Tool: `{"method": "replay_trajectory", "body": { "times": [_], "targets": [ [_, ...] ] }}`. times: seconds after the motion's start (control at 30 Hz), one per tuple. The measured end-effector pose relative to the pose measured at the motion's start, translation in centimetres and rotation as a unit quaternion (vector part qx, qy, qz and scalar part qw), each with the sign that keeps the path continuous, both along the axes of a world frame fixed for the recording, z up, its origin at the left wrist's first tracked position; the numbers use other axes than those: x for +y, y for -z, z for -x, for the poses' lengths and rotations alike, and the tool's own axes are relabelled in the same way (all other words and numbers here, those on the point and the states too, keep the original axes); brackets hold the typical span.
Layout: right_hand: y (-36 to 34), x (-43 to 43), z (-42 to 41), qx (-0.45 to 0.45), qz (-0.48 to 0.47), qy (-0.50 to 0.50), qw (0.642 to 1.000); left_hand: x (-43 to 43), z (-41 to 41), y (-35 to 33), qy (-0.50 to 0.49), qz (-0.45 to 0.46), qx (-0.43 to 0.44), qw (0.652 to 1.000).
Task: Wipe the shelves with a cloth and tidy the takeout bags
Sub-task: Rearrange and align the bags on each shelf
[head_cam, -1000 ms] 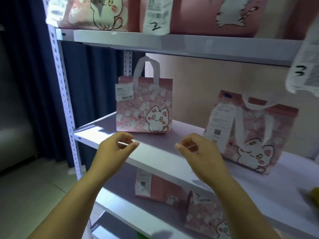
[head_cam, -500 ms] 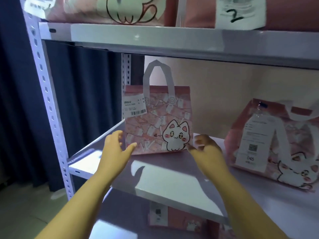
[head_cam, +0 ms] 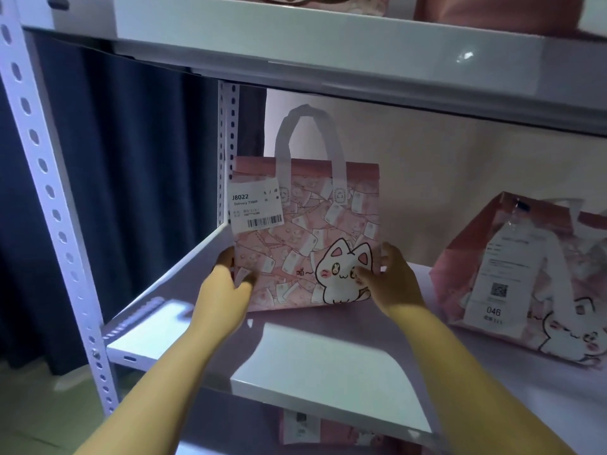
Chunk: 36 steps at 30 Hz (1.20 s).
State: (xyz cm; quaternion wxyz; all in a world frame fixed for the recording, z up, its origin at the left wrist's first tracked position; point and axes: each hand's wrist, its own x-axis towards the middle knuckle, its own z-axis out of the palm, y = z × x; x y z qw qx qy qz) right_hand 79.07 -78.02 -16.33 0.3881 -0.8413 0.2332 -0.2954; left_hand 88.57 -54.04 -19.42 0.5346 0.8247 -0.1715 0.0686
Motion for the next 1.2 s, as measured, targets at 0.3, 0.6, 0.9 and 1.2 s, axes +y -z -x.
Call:
{"method": "replay_trajectory", "body": {
  "times": [0.3,0.6,0.9,1.2],
  "targets": [
    [0.3,2.3,6.1,-0.072,-0.063,0.018,0.995,2.1,4.4,-0.4,-0.002,0.052,-0.036,0.998],
    [-0.4,5.0,17.1,-0.076,-0.031,-0.036,0.996,4.5,13.5,-1.6,-0.009,0.112,-0.057,0.992],
    [1.1,9.7,29.8,-0.111,-0.07,-0.081,0.988,9.5,27.6,-2.2,-0.021,0.145,-0.071,0.987],
    [6.8,12.6,38.4,-0.06,-0.136,-0.107,0.983,13.3,37.3,3.1,-0.054,0.108,0.003,0.993]
  ]
}}
